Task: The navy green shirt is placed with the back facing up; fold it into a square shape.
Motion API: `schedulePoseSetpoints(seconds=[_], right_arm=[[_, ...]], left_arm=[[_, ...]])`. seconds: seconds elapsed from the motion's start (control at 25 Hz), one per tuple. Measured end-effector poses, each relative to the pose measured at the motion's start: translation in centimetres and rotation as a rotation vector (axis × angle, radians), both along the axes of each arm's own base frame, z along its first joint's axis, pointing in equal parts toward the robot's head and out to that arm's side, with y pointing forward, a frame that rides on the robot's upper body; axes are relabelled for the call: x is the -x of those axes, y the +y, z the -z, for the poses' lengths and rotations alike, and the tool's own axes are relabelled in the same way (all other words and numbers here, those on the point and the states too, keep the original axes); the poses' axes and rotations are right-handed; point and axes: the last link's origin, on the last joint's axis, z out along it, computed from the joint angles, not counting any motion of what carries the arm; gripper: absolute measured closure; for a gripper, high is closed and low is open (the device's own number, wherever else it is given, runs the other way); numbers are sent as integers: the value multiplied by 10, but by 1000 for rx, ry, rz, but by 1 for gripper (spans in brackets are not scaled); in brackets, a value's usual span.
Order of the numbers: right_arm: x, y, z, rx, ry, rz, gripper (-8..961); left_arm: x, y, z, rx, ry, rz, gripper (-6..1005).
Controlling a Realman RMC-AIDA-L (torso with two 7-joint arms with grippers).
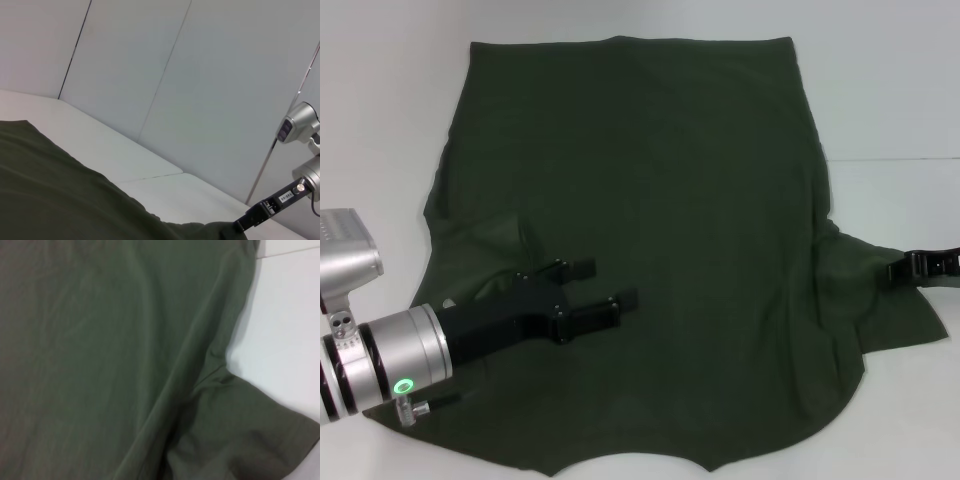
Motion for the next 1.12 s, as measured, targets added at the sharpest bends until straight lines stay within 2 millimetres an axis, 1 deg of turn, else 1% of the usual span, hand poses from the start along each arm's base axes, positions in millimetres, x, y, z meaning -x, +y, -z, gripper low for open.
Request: schedulePoseSetpoints(seconds=[0.12,0.44,0.64,0.72,0.84,0.92,1.04,1.12], right_arm=[[0,0,0,-3,-2,0,756],[-1,0,3,7,-38,-37,860],[-2,1,1,5,-46,-45,920],[-4,2,-4,-7,-56,-47,927],[-7,7,-23,-59,-88,-61,916],[-5,11,-35,-90,-112,-87,909],[3,18,-49,-115,-145,-150,898],[14,24,-53,-113,-160,-207,891]], left_arm=[[0,0,0,0,0,-1,91],[-1,0,0,4,-5,-1,91],[-1,0,0,6,-8,-3,91],[-1,0,0,6,-8,-3,91],[-1,0,-1,6,-7,-4,91],[-1,0,-1,5,-7,-5,91],[0,0,-1,5,-9,-6,91],[0,0,-2,6,-12,-8,91]])
